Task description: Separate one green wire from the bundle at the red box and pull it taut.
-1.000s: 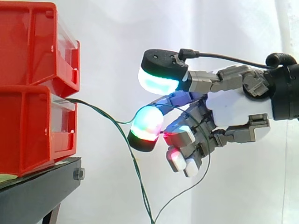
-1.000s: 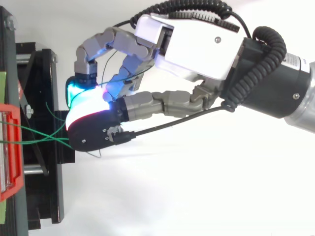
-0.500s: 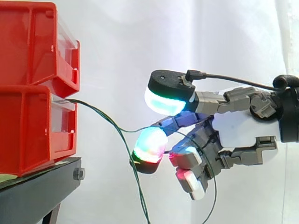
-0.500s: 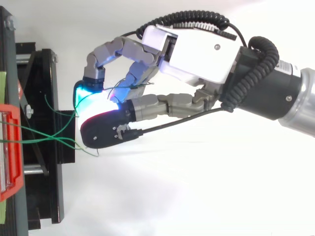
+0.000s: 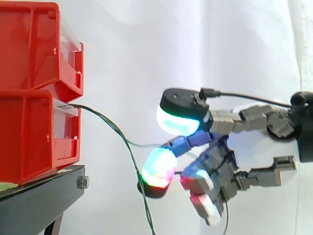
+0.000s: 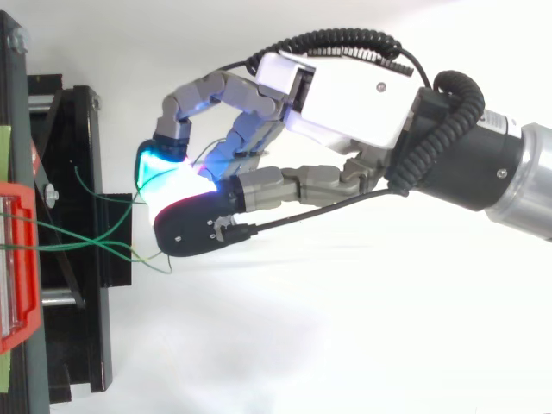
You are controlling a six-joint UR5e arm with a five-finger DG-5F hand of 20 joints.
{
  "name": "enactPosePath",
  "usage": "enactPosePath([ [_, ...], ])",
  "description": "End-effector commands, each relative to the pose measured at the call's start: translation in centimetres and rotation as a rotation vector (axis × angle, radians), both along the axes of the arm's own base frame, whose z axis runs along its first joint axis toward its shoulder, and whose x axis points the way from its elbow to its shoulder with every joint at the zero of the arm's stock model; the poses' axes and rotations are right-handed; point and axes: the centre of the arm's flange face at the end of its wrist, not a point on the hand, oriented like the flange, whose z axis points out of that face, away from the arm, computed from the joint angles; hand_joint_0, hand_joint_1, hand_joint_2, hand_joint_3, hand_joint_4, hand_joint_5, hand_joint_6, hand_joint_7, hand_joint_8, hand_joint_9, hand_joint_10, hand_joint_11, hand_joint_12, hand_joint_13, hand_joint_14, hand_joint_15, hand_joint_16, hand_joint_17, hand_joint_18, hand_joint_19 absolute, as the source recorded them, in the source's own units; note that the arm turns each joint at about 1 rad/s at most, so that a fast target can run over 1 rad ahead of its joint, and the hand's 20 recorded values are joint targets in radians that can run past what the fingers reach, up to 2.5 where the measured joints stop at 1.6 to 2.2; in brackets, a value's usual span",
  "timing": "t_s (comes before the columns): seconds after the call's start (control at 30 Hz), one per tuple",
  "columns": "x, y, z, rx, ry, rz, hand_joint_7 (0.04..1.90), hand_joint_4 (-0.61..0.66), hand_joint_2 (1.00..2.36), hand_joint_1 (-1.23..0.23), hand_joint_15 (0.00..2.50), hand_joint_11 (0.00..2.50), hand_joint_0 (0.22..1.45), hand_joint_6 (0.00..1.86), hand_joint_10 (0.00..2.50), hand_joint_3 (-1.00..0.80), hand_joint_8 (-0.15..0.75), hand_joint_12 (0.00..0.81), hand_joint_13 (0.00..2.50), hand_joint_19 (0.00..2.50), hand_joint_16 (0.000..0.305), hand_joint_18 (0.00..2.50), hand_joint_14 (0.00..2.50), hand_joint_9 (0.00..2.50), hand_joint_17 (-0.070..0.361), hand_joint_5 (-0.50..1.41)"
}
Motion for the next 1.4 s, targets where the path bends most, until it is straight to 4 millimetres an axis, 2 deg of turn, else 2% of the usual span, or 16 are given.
enactPosePath([
  [0.0,-0.7,0.0,-1.6,-0.016,0.021,0.005,0.90,0.15,1.00,-0.55,0.91,1.28,0.51,0.77,0.01,-0.50,0.286,0.382,1.20,0.62,0.058,0.95,0.02,1.10,0.131,-0.19],
  [0.23,-0.8,0.0,-2.2,-0.011,0.015,0.004,0.94,0.14,1.00,-0.57,1.17,1.40,0.51,0.73,0.00,-0.50,0.279,0.370,1.26,0.63,0.059,0.95,0.02,1.05,0.132,-0.19],
  [0.4,-0.8,0.0,-2.2,-0.014,0.016,0.003,0.95,0.14,1.00,-0.58,1.20,1.45,0.51,0.72,0.00,-0.50,0.281,0.363,1.26,0.62,0.059,0.93,0.02,1.01,0.132,-0.19],
  [0.57,-1.0,-0.1,-2.3,-0.014,0.032,0.003,0.94,0.15,1.00,-0.59,1.38,1.42,0.51,0.72,0.51,-0.50,0.279,0.347,1.32,0.65,0.058,0.94,0.01,0.95,0.131,-0.19],
  [0.63,-1.0,0.0,-2.3,-0.015,0.031,0.004,0.95,0.15,1.00,-0.59,1.40,1.39,0.51,0.72,0.60,-0.50,0.272,0.345,1.33,0.65,0.058,0.94,0.01,0.94,0.131,-0.19],
  [0.93,-0.9,0.0,-2.2,-0.004,0.021,0.003,0.94,0.15,1.00,-0.59,1.40,1.38,0.52,0.72,0.53,-0.50,0.280,0.346,1.32,0.65,0.058,0.93,0.01,0.94,0.130,-0.18],
  [1.13,-0.4,0.1,-1.0,0.091,-0.032,-0.007,0.93,0.14,1.00,-0.53,1.39,1.40,0.53,0.75,0.54,-0.50,0.275,0.336,1.33,0.66,0.056,0.92,0.01,0.98,0.127,-0.18],
  [1.17,-0.3,0.0,1.3,0.171,-0.035,-0.016,0.92,0.14,1.00,-0.53,1.40,1.40,0.53,0.75,0.54,-0.50,0.268,0.335,1.33,0.66,0.057,0.92,0.01,0.98,0.127,-0.18],
  [1.37,-1.2,-0.1,3.1,0.207,0.037,-0.025,0.90,0.14,1.00,-0.54,1.42,1.43,0.56,0.81,0.53,-0.47,0.262,0.319,1.35,0.67,0.055,0.92,0.01,1.00,0.124,-0.19],
])
